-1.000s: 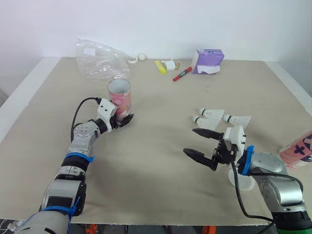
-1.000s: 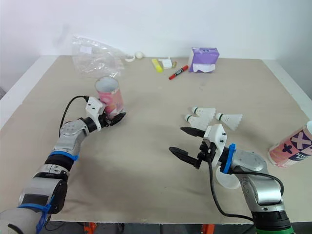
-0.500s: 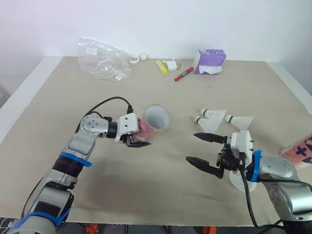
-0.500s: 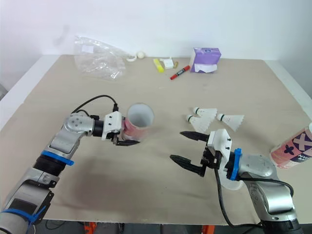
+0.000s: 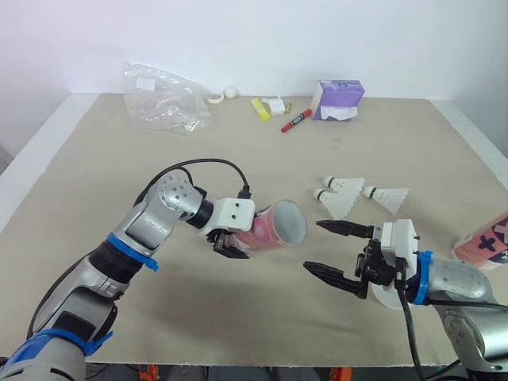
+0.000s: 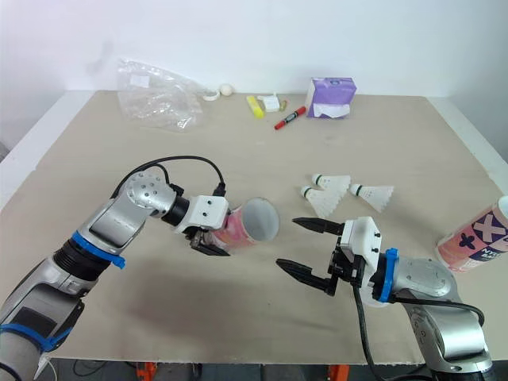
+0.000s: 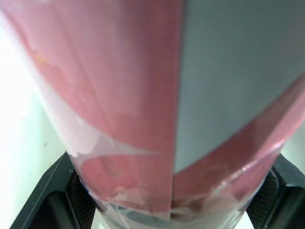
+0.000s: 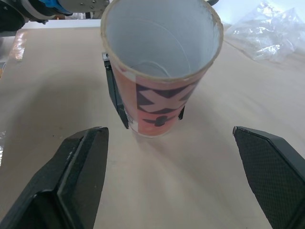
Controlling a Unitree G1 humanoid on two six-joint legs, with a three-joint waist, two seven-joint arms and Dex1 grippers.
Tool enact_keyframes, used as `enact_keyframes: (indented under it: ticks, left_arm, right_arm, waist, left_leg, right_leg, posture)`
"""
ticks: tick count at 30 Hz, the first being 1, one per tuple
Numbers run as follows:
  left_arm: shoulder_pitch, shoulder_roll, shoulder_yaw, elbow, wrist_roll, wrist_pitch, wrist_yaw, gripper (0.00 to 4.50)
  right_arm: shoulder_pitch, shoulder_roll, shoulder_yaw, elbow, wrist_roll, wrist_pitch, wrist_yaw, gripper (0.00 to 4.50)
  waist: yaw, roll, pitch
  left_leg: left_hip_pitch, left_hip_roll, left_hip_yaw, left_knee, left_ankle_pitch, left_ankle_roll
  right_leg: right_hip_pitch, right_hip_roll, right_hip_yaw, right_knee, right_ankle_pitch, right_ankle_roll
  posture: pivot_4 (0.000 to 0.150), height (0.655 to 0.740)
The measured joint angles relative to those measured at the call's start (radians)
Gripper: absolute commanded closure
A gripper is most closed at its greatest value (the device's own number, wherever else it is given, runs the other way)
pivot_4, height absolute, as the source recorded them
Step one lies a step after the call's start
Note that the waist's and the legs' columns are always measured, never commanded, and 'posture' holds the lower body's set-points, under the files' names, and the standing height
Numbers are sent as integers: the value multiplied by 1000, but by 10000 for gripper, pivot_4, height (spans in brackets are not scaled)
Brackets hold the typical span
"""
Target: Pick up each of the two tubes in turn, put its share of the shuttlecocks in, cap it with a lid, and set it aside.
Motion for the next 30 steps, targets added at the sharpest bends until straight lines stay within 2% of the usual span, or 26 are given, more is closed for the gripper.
enact_keyframes:
  ticks: [9,12,19,30]
  left_arm:
    - [-18,0,-20,-21,14,58,0,8296]
    - [-19,0,-20,-22,15,67,0,8296]
    - [-19,1,-23,-32,17,80,-1,8296]
    - [-20,12,-33,-62,17,103,0,8296]
  right_arm:
    - [3,39,-34,-16,40,46,-104,0]
    - [14,63,-96,-8,58,120,-222,0]
    - [-30,124,-115,88,13,244,-450,0]
    - [-173,185,-44,208,-39,302,-517,0]
  waist:
    - [0,0,0]
    - [0,0,0]
    - [0,1,0]
    - [-1,1,0]
  left_leg:
    - [0,0,0,0,0,0]
    - [0,0,0,0,0,0]
    - [1,0,0,0,0,0]
    - [0,0,0,0,0,0]
  right_leg:
    - [0,0,0,0,0,0]
    - [0,0,0,0,0,0]
    - [0,0,0,1,1,-1]
    - [0,0,0,1,1,-1]
  posture:
    - [1500,7400]
    - [1500,7400]
    - [1500,7400]
    - [1500,7400]
